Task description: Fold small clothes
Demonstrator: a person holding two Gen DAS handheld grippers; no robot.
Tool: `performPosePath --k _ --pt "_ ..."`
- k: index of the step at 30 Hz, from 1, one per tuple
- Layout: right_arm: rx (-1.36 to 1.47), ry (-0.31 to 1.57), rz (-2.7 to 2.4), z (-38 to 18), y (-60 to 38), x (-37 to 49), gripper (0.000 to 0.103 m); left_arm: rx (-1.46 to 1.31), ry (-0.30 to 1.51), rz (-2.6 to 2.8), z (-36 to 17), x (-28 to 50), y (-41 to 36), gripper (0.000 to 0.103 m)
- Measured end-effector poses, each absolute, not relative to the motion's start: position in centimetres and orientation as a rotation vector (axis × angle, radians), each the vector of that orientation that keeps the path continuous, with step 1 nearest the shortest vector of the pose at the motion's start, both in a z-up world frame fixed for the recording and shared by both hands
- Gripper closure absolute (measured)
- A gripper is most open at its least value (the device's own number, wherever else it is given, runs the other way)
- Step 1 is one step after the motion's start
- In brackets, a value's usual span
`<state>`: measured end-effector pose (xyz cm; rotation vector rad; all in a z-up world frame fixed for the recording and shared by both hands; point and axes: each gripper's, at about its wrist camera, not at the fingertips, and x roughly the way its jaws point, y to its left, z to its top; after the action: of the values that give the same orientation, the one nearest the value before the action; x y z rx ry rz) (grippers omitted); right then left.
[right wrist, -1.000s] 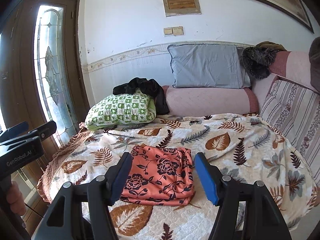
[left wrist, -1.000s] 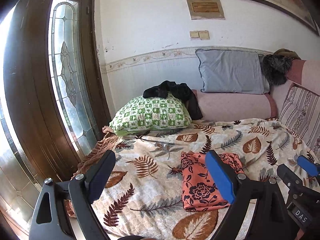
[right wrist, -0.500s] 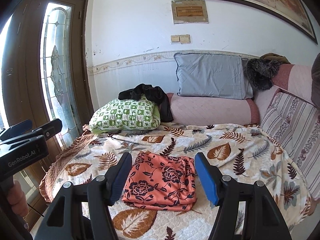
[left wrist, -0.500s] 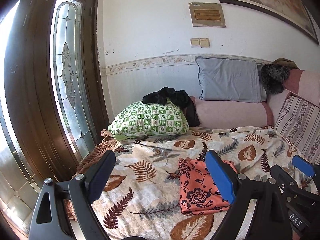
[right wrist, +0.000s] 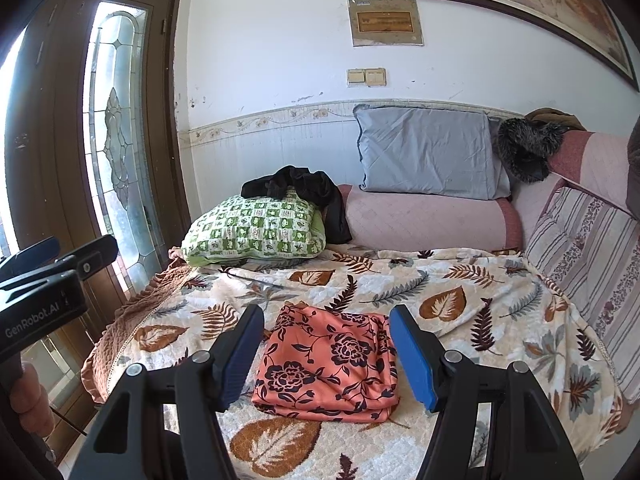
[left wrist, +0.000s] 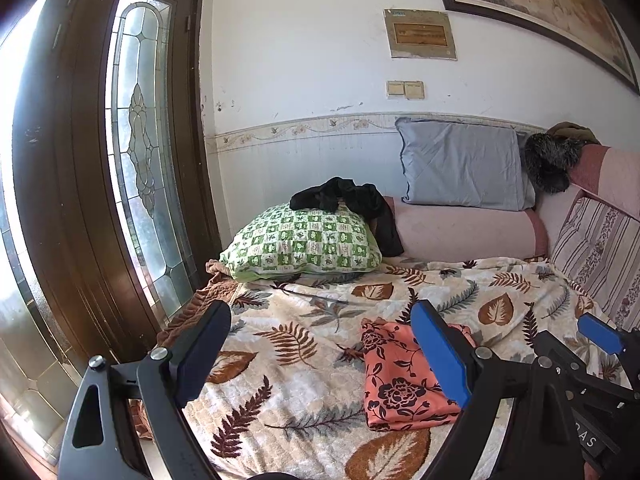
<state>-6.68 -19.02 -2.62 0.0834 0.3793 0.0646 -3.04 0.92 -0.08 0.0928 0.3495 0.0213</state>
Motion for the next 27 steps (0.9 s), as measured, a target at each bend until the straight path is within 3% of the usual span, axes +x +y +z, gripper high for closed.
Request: performPosePath --k 27 --pt "0.100 0.435 0.072 -4.1 -19.3 -4.6 0.034 0.101 0.382 -0.016 -0.8 -1.7 0.2 0.011"
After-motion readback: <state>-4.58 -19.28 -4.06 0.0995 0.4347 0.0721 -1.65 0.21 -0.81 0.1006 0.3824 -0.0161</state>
